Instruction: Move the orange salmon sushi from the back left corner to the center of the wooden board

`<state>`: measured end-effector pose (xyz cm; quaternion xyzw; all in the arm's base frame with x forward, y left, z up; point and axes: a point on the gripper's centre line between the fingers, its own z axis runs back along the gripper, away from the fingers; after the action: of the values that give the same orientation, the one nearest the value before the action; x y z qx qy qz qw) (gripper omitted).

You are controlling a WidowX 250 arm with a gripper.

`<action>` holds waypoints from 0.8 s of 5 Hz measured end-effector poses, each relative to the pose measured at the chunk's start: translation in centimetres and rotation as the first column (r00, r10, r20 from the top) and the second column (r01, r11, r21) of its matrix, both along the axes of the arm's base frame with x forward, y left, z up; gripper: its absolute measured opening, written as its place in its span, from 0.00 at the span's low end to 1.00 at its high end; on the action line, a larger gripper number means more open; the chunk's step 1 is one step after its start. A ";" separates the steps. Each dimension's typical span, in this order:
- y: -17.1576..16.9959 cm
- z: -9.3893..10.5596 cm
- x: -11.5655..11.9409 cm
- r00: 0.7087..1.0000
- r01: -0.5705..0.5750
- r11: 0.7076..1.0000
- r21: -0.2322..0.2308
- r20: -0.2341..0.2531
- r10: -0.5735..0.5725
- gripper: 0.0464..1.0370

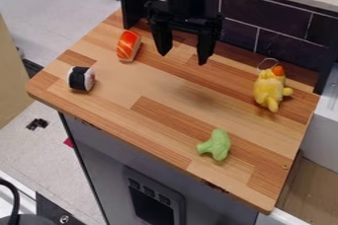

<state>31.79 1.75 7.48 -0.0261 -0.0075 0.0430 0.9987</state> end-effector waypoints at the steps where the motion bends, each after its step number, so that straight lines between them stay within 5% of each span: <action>1: 0.0 -0.8 -0.3 1.000 -0.002 1.000 -0.004 -0.029 0.002 0.96; 2: -0.5 -0.1 -0.9 0.998 -0.008 1.000 -0.029 -0.062 0.007 0.96; 4: 1.3 3.9 -0.1 0.998 -0.054 0.995 -0.078 -0.038 0.052 0.96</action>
<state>31.72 3.03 11.42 -0.0645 0.0115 0.0702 0.9954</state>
